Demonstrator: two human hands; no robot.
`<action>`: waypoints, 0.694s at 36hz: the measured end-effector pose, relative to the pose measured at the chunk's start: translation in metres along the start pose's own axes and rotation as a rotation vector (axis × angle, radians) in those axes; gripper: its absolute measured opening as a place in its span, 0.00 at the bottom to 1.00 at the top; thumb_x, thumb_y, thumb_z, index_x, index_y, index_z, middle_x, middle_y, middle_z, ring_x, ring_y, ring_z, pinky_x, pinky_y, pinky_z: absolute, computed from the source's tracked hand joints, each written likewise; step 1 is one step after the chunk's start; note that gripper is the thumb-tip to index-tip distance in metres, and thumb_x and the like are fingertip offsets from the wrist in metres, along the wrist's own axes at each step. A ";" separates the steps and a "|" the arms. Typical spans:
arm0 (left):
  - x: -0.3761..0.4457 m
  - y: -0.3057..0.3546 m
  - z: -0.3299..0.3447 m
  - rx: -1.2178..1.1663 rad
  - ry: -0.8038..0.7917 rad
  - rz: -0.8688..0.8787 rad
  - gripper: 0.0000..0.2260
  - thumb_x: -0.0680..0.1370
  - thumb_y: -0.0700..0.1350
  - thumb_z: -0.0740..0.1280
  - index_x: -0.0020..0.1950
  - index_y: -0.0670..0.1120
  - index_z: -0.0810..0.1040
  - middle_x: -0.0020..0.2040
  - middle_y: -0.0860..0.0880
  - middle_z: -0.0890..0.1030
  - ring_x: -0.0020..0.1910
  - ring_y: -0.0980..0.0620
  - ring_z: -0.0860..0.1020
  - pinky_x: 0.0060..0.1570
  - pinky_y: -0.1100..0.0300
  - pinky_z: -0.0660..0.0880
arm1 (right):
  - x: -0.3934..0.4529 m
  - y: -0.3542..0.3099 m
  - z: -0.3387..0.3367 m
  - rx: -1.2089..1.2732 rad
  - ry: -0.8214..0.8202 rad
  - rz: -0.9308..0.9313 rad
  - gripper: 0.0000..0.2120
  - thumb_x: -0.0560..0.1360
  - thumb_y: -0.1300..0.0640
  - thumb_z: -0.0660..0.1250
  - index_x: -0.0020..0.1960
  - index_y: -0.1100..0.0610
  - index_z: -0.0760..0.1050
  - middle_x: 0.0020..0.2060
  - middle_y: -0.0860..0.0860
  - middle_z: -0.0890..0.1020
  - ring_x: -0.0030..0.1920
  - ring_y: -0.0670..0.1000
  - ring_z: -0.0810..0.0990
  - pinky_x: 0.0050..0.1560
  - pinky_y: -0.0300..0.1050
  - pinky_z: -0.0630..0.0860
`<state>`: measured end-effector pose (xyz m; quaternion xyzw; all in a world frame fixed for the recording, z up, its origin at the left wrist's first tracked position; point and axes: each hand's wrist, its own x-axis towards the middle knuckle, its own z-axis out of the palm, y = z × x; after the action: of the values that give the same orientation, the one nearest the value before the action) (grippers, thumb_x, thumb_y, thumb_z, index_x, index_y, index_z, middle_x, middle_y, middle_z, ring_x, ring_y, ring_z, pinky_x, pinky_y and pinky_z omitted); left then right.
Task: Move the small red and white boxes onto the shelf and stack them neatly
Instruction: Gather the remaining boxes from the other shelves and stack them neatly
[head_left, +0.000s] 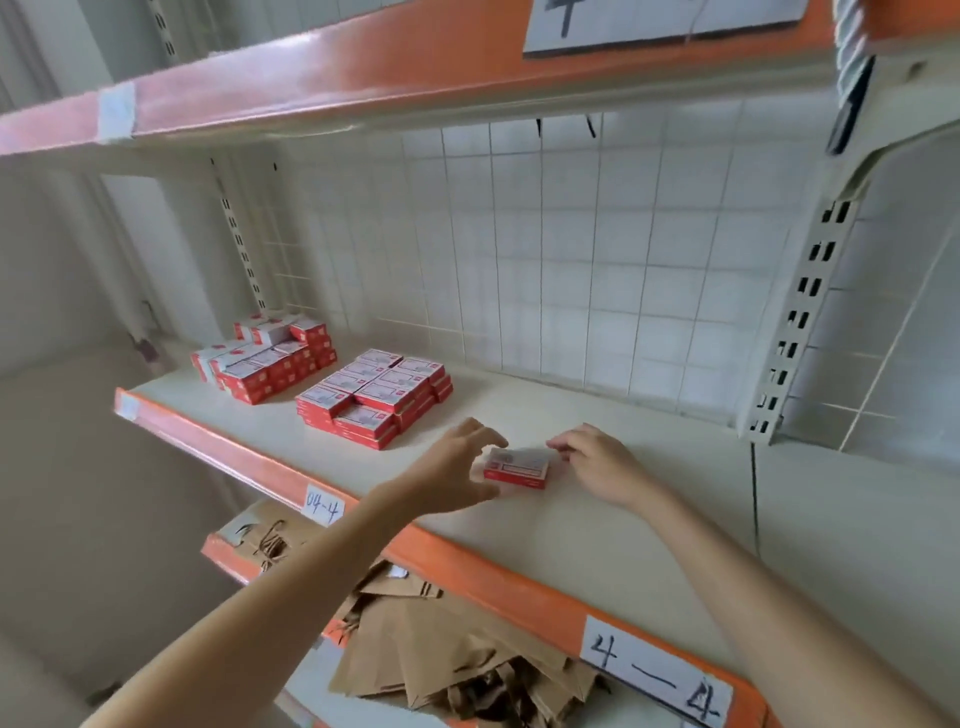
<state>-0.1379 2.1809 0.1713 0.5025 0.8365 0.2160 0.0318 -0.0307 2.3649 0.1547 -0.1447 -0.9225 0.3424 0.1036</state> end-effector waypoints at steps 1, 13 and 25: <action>0.007 -0.002 0.000 -0.021 -0.014 0.016 0.20 0.72 0.43 0.73 0.62 0.44 0.75 0.57 0.47 0.72 0.54 0.51 0.73 0.52 0.65 0.69 | 0.000 0.003 0.000 -0.014 0.041 0.017 0.16 0.78 0.68 0.55 0.60 0.63 0.76 0.58 0.58 0.75 0.61 0.54 0.74 0.59 0.31 0.63; 0.031 -0.033 0.009 -0.447 0.034 -0.184 0.16 0.78 0.58 0.62 0.46 0.47 0.82 0.40 0.51 0.81 0.39 0.51 0.76 0.40 0.59 0.70 | -0.015 0.012 0.024 -0.143 0.267 -0.065 0.19 0.71 0.63 0.52 0.50 0.68 0.79 0.48 0.61 0.77 0.52 0.60 0.77 0.53 0.36 0.65; 0.032 -0.038 0.021 -0.366 0.234 -0.097 0.06 0.79 0.43 0.64 0.53 0.44 0.77 0.52 0.46 0.76 0.45 0.51 0.75 0.44 0.68 0.68 | -0.018 0.011 0.023 -0.227 0.306 -0.106 0.12 0.73 0.73 0.60 0.52 0.67 0.79 0.48 0.58 0.77 0.51 0.58 0.77 0.53 0.30 0.62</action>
<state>-0.1789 2.1997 0.1428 0.4193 0.8045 0.4192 0.0353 -0.0186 2.3526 0.1289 -0.1572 -0.9351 0.2043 0.2434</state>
